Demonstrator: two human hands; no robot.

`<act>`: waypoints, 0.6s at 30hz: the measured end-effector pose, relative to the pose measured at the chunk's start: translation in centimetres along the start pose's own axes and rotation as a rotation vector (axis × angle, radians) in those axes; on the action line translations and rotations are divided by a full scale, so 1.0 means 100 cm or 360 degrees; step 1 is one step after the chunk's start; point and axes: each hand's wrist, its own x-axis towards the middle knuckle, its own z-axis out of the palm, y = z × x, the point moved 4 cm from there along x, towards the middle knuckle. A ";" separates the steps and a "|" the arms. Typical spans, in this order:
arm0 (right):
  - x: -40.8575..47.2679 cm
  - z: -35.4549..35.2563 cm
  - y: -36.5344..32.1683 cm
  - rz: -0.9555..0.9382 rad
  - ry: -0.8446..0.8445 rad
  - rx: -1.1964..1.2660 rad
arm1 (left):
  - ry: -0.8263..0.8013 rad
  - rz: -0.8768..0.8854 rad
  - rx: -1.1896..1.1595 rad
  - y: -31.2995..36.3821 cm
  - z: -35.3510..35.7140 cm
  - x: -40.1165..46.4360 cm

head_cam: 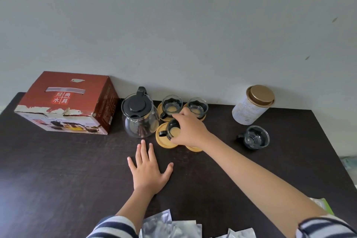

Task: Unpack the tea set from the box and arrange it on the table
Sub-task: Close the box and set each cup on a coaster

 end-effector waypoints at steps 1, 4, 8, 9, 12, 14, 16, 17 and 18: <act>0.004 0.005 -0.004 -0.0002 -0.0016 0.0003 | 0.0001 0.0001 -0.0002 0.000 0.000 0.000; 0.014 0.018 -0.011 0.0002 -0.0057 -0.0040 | 0.0002 0.0005 -0.0013 -0.001 0.002 0.001; 0.017 0.026 -0.011 -0.0009 -0.0070 -0.0015 | 0.0020 0.0006 -0.0027 -0.001 0.003 0.001; 0.017 0.023 -0.011 -0.0015 -0.0094 0.0014 | 0.0022 0.0009 -0.0028 -0.002 0.003 0.001; 0.022 -0.001 -0.007 -0.0016 -0.0039 0.0161 | 0.0030 0.0017 -0.0025 -0.001 0.004 0.001; 0.034 -0.022 0.000 0.0046 0.0112 0.0240 | 0.0040 0.0017 -0.0024 -0.001 0.004 0.001; 0.048 -0.035 0.009 0.0117 0.0199 0.0183 | 0.0039 0.0019 -0.0024 -0.002 0.005 0.001; 0.055 -0.038 0.013 0.0136 0.0198 0.0109 | 0.0042 0.0021 -0.0032 -0.002 0.005 0.002; 0.062 -0.038 0.015 0.0142 0.0172 0.0029 | 0.0050 0.0023 -0.0041 -0.002 0.004 0.002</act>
